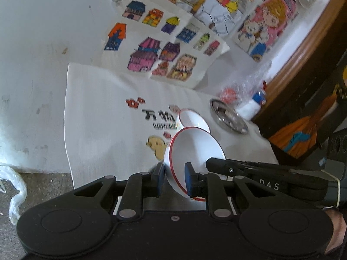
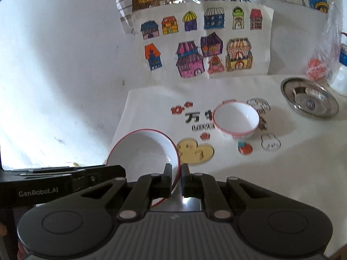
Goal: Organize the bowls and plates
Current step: 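Lift the white bowl with the right gripper over the steel bowl, then lower the white bowl into the steel bowl and open the right gripper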
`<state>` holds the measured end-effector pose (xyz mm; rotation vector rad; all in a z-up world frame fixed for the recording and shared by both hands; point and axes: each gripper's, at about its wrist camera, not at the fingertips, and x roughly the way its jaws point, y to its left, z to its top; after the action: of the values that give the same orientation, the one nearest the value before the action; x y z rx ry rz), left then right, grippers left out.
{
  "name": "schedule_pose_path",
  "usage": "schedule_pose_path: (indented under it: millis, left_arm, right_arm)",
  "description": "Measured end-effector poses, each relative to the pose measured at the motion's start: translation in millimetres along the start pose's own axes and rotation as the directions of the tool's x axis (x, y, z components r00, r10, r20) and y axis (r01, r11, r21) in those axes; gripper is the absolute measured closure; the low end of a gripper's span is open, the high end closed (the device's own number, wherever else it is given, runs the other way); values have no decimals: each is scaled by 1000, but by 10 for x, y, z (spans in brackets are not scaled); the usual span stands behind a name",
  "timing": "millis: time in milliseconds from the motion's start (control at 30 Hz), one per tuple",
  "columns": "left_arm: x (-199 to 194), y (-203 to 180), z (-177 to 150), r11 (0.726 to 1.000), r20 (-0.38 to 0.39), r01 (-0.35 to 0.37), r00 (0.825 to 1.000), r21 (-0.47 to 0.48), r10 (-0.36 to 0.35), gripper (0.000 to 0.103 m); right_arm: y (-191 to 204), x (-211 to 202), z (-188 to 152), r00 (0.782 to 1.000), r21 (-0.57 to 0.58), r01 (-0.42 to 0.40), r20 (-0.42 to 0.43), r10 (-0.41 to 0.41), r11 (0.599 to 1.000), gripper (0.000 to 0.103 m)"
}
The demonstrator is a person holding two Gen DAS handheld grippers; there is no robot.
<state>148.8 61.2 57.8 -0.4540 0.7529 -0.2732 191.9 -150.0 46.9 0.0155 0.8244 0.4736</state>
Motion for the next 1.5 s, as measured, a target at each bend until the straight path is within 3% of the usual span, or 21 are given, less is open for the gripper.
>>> schedule_pose_path:
  millis: [200,400,633,867,1200,1500]
  left_arm:
    - [-6,-14,-158,1000,-61,2,998,24,-1,83]
    - [53,-43,-229,996,-124,-32,991,83,42,83]
    - [140,-85,-228,987,-206,-44,975,156,76,83]
    - [231,-84,-180,986,-275,-36,958,163,81,83]
    - [284,-137,-89,979,-327,-48,938,197,112,81]
    - [356,-208,-15,970,-395,-45,908,238,139,79]
  right_arm:
    - [-2,-21,-168,999,5,7,-47,-7,1000,94]
    - [78,16,-226,996,-38,22,-86,-26,999,94]
    - [163,138,-223,985,-126,63,-153,-83,990,94]
    - [197,254,-202,969,-199,83,-212,-125,977,93]
    - [295,370,-131,947,-301,76,-277,-164,950,90]
    - [303,424,-73,927,-337,48,-336,-168,940,88]
